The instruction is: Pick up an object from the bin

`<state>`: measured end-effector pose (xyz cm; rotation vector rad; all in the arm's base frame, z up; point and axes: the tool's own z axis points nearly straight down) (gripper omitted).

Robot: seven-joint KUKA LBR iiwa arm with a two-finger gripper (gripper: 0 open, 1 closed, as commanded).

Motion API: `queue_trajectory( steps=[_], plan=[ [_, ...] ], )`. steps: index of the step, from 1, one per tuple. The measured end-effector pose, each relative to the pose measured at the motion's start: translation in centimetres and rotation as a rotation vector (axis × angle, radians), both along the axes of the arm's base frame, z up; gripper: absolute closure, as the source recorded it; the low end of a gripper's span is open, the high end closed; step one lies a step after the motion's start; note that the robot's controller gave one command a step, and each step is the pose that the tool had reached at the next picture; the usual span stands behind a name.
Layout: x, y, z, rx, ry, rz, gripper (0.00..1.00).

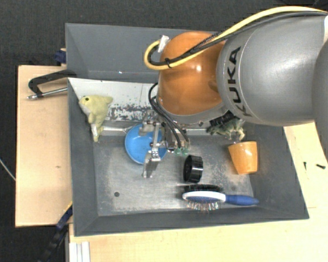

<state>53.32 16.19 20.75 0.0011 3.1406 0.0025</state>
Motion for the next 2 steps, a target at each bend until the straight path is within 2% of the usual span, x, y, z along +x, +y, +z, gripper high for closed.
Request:
queue_trajectory(
  steps=[1, 2],
  plan=[
    [1.09, -4.43, -11.46, -0.003, 0.008, -0.081, 0.00],
    [1.27, -4.20, -10.94, 0.000, -0.001, -0.078, 1.00]
  ],
)
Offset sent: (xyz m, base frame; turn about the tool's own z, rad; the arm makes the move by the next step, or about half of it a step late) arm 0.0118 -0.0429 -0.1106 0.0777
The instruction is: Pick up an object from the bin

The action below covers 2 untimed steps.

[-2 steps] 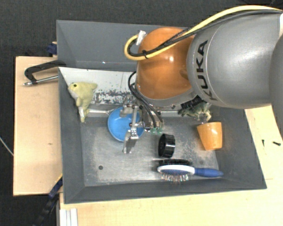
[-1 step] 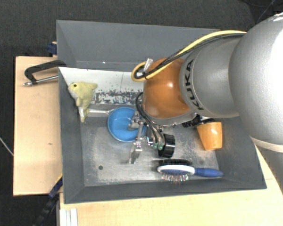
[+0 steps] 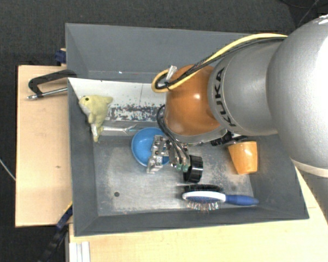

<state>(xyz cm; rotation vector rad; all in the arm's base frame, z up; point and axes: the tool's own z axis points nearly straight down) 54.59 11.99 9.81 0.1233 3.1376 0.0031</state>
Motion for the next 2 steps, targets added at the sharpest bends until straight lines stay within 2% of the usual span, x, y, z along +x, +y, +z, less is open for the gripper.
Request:
queue_trajectory(
  steps=[1, 2],
  plan=[
    [-0.8, -2.2, 9.1, 0.000, -0.011, 0.011, 1.00],
    [0.9, -1.6, 15.3, -0.001, -0.011, 0.316, 1.00]
  ],
)
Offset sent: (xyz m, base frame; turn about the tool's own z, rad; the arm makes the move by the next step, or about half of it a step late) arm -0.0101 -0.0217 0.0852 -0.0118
